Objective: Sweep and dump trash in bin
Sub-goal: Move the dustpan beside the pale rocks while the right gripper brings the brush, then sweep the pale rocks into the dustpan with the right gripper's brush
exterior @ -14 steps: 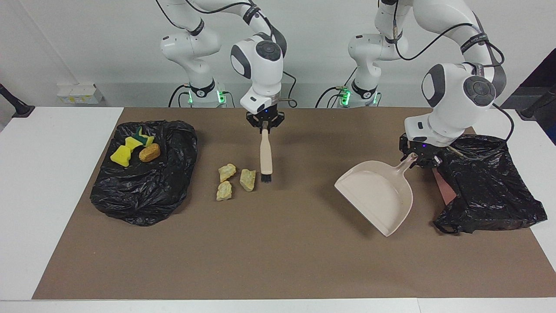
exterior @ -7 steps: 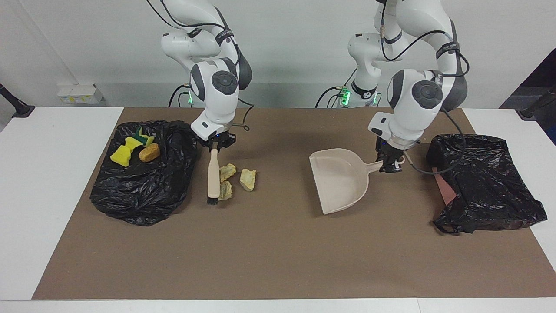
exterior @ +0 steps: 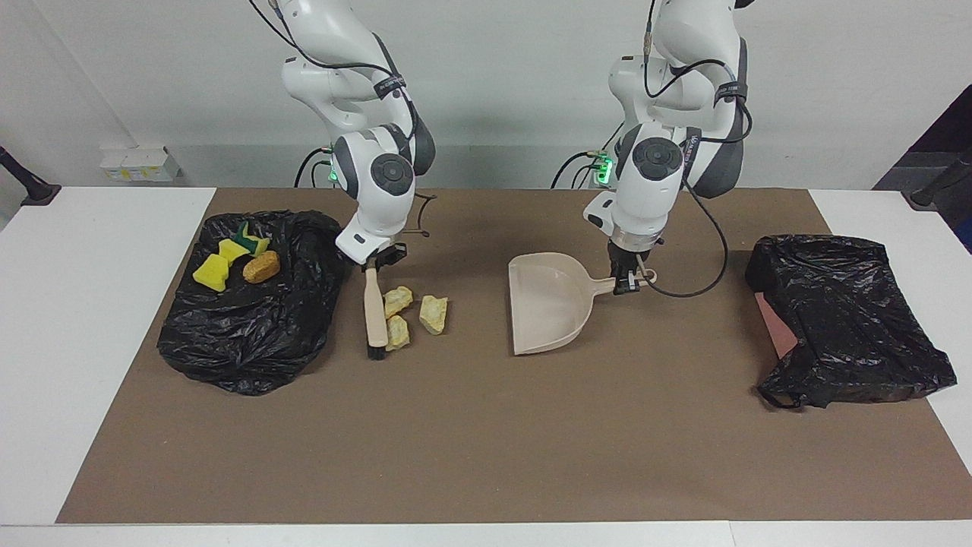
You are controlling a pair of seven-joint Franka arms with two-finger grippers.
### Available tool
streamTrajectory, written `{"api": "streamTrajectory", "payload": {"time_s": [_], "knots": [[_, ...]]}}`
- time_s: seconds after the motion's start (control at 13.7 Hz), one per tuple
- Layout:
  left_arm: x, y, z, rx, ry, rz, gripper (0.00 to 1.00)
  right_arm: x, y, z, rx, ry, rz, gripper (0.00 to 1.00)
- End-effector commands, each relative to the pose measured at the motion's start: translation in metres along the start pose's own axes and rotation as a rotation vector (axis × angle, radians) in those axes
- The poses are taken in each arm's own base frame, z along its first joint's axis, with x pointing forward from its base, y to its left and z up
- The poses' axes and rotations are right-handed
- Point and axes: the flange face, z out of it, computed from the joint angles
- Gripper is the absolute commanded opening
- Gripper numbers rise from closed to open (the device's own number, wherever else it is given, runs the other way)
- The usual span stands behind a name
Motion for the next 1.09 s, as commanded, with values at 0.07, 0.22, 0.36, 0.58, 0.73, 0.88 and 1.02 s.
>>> {"api": "streamTrajectory", "payload": {"time_s": [0.07,0.22,0.36,0.58,0.73,0.88,1.02], "knots": [[0.029,0.044,-0.003,0.043,-0.026,-0.090,0.00,-0.002,-0.055,0.003,0.136,-0.003,-0.036,0.00],[0.041,0.055,0.002,0.054,-0.054,-0.102,0.00,-0.010,-0.086,-0.006,0.153,0.006,-0.083,0.00],[0.048,0.065,0.017,0.070,-0.083,-0.119,0.00,-0.018,-0.120,-0.021,0.217,0.006,-0.100,0.00],[0.047,0.068,0.024,0.089,-0.064,-0.111,0.00,-0.030,-0.162,-0.046,0.307,-0.004,-0.111,0.00],[0.045,0.066,0.033,0.113,-0.037,-0.107,0.00,-0.031,-0.174,-0.069,0.336,-0.015,-0.122,0.00],[0.021,0.047,0.037,0.112,-0.025,-0.122,0.00,-0.024,-0.162,-0.104,0.327,-0.063,-0.137,0.00],[0.005,0.027,0.037,0.087,0.013,-0.111,0.00,-0.029,-0.151,-0.122,0.308,-0.105,-0.123,0.00]]}}
